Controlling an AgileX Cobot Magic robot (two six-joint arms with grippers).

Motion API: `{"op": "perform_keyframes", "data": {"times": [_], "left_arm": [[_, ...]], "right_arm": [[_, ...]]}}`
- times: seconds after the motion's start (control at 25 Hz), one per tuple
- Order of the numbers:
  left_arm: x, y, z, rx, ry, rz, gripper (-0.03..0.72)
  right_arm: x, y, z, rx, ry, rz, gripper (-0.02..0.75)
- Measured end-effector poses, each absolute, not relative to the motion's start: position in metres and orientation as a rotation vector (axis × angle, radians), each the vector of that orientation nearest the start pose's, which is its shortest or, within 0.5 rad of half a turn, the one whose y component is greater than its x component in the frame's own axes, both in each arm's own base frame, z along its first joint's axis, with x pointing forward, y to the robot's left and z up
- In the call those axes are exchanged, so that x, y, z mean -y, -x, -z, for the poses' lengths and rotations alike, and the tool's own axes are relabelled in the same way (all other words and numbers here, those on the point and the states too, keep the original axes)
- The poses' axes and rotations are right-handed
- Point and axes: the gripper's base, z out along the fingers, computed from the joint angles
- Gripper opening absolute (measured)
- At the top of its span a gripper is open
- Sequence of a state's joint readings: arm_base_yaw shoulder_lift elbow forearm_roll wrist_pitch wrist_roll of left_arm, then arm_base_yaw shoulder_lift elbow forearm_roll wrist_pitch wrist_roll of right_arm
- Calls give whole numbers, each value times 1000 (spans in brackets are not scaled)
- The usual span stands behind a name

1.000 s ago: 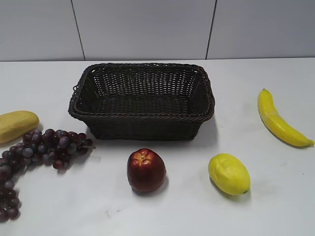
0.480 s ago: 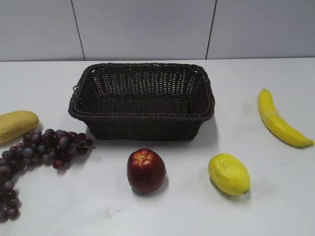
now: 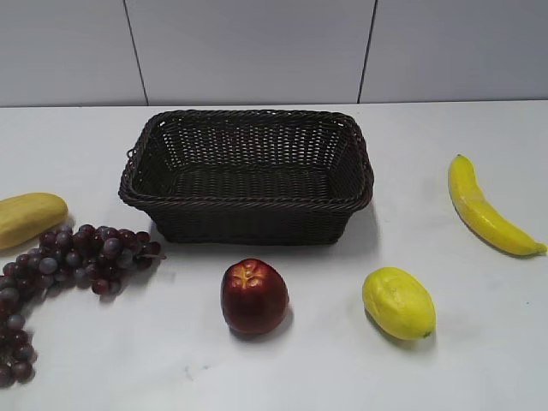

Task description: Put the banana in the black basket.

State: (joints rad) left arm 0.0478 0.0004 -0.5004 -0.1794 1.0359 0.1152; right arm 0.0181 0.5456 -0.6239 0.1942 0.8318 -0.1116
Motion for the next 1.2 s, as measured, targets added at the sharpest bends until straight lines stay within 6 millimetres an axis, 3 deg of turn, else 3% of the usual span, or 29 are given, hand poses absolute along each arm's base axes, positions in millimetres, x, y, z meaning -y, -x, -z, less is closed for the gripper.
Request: {"op": "perform_keyframes", "data": {"times": [0.2,0.36,0.64,0.92,1.2], "left_arm": [[14,4,-280,-2007,-73,110,239],[14,4,-280,-2007,-73,110,239],[14,4,-280,-2007,-73,110,239],[14,4,-280,-2007,-73,110,239],[14,4,-280,-2007,-73,110,239]], "right_arm": [[-17,-164,-306,-2404,170,-168,536],[-22,-220,-292,-2533,187,-239,615],[-24,-307,-257,-2679,203,-260,635],[-21,-366,-218,-2758,252,-193,592],[-19,-397,-169,-2796,260,-150,590]]}}
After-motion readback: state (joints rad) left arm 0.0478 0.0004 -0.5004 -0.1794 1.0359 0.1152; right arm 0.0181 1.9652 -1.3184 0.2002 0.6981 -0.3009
